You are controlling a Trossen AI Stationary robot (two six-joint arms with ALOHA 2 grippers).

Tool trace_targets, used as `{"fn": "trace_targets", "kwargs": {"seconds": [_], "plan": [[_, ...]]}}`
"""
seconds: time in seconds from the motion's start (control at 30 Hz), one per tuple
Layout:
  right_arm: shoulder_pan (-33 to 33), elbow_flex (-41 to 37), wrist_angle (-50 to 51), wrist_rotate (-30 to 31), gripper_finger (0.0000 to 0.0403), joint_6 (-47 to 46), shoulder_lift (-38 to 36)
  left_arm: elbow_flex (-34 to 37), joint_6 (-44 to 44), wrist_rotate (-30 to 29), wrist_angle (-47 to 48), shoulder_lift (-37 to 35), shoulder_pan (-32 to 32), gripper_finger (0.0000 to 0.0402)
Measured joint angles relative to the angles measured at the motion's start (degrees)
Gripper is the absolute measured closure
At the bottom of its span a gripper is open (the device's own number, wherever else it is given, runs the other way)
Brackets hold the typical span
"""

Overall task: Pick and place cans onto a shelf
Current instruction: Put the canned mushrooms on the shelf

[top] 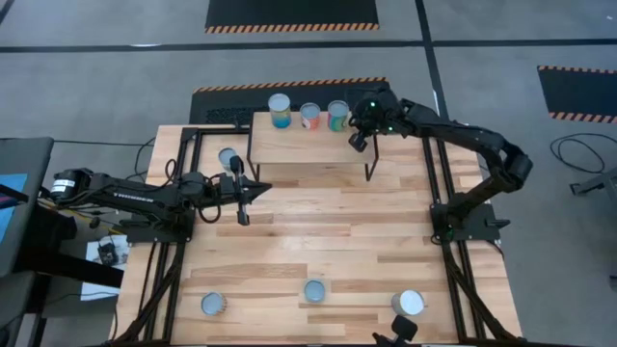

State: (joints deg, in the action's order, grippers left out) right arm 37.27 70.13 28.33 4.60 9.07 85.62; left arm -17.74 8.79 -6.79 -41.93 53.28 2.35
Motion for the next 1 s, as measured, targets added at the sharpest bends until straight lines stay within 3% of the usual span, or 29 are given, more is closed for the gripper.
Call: {"fn": "trace_targets", "kwargs": {"seconds": [1.0], "plan": [[1.0,0.0,-0.8,-0.1,0.0388,-0.2,0.0,0.0,-0.3,-0.1,0.0,0.0,0.0,0.04]]}}
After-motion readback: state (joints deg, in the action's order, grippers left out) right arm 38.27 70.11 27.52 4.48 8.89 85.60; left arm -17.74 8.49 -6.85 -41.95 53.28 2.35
